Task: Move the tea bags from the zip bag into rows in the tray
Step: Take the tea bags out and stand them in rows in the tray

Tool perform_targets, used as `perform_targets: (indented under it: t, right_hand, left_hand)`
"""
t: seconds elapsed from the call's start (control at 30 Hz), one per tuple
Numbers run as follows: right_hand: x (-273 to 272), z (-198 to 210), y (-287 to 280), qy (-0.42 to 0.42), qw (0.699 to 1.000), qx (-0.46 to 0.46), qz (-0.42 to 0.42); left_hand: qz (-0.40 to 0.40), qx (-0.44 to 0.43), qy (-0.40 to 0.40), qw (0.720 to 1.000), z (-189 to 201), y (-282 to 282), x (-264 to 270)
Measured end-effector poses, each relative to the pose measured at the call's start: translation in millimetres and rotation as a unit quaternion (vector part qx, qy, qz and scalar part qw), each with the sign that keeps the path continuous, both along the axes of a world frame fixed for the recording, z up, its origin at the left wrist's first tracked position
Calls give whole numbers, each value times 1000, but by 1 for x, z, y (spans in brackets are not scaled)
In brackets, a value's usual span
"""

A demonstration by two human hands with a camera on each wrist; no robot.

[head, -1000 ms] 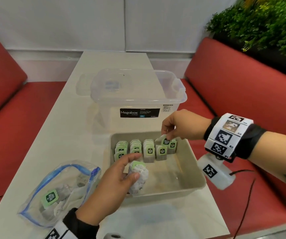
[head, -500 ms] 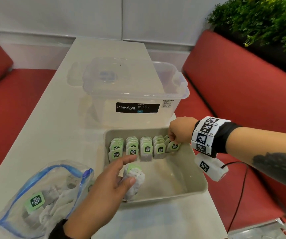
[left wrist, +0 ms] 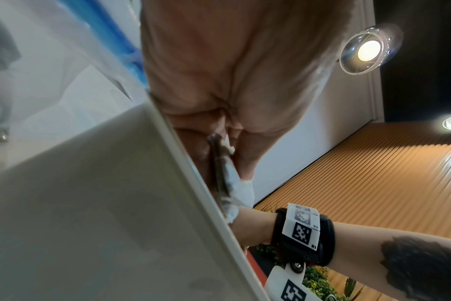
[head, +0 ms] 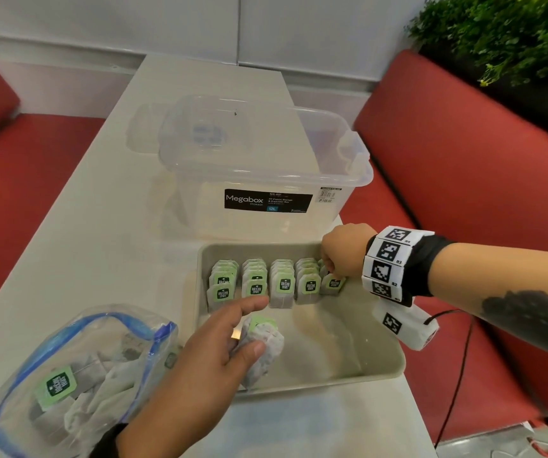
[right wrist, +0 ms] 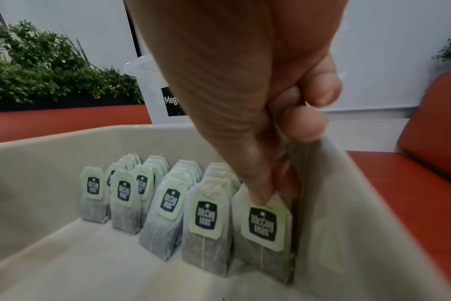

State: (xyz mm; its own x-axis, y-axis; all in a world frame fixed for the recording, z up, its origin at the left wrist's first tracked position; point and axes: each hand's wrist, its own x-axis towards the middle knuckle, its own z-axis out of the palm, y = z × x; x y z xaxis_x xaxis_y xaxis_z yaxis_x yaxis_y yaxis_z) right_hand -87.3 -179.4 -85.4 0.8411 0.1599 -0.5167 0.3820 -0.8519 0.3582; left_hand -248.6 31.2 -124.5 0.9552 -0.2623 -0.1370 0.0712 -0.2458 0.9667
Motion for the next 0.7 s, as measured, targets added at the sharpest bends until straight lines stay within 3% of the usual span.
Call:
perform_targets:
  t: [0.27, 0.7]
  right_hand:
    - [-1, 2, 1, -24, 1000, 3, 19]
    - [-12, 4, -3, 17, 1000, 26, -2]
  left_hand:
    - [-6, -8, 3, 1000, 0, -1, 1]
    - [5, -32, 9, 999, -2, -3, 2]
